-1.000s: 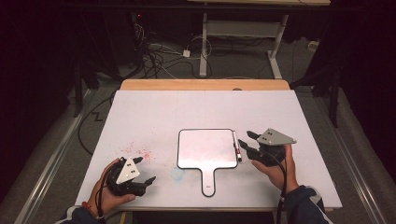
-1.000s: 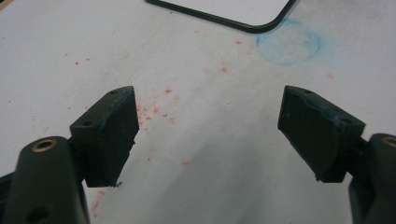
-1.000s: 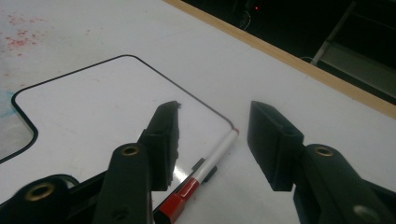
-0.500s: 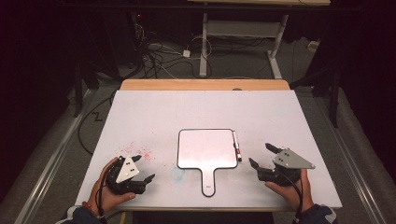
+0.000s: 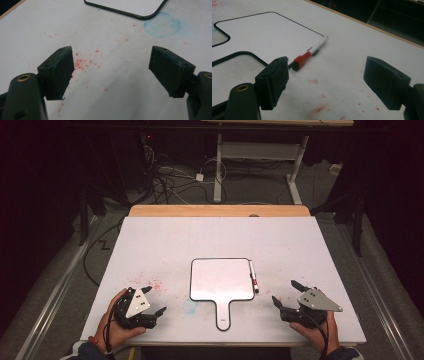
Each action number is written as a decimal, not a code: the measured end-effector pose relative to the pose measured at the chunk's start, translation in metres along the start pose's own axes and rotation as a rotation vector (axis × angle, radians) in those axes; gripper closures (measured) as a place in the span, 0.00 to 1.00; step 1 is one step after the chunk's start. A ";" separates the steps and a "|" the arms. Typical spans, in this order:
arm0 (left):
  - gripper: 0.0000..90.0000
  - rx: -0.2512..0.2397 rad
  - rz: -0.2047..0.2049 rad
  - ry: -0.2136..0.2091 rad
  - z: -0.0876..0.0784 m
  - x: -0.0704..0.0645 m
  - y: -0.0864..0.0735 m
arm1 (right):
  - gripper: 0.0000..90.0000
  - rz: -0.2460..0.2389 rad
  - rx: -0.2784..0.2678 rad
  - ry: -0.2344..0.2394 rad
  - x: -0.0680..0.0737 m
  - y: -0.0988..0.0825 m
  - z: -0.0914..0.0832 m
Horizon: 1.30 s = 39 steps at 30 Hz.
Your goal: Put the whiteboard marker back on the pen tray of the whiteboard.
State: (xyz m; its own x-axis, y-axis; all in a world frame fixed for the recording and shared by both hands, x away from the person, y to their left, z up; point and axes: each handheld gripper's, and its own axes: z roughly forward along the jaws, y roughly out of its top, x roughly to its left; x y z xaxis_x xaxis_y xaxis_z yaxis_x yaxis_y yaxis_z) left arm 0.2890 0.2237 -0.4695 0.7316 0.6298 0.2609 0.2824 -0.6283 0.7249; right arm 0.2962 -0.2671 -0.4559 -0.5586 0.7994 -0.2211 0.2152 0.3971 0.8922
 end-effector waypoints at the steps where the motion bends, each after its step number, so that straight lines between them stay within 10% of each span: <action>1: 0.22 0.000 0.001 -0.002 0.000 0.000 0.000 | 0.25 0.000 -0.003 0.003 0.000 0.000 0.000; 39: 0.22 0.026 -0.004 -0.003 0.002 0.001 -0.001 | 0.25 -0.102 -0.002 -0.038 0.011 0.005 0.006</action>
State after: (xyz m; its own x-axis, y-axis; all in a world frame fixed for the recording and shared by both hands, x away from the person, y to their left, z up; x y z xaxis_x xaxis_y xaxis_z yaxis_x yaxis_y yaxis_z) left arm 0.2905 0.2245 -0.4714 0.7321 0.6312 0.2561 0.3013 -0.6373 0.7093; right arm 0.2962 -0.2538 -0.4566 -0.5465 0.7716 -0.3255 0.1569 0.4761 0.8653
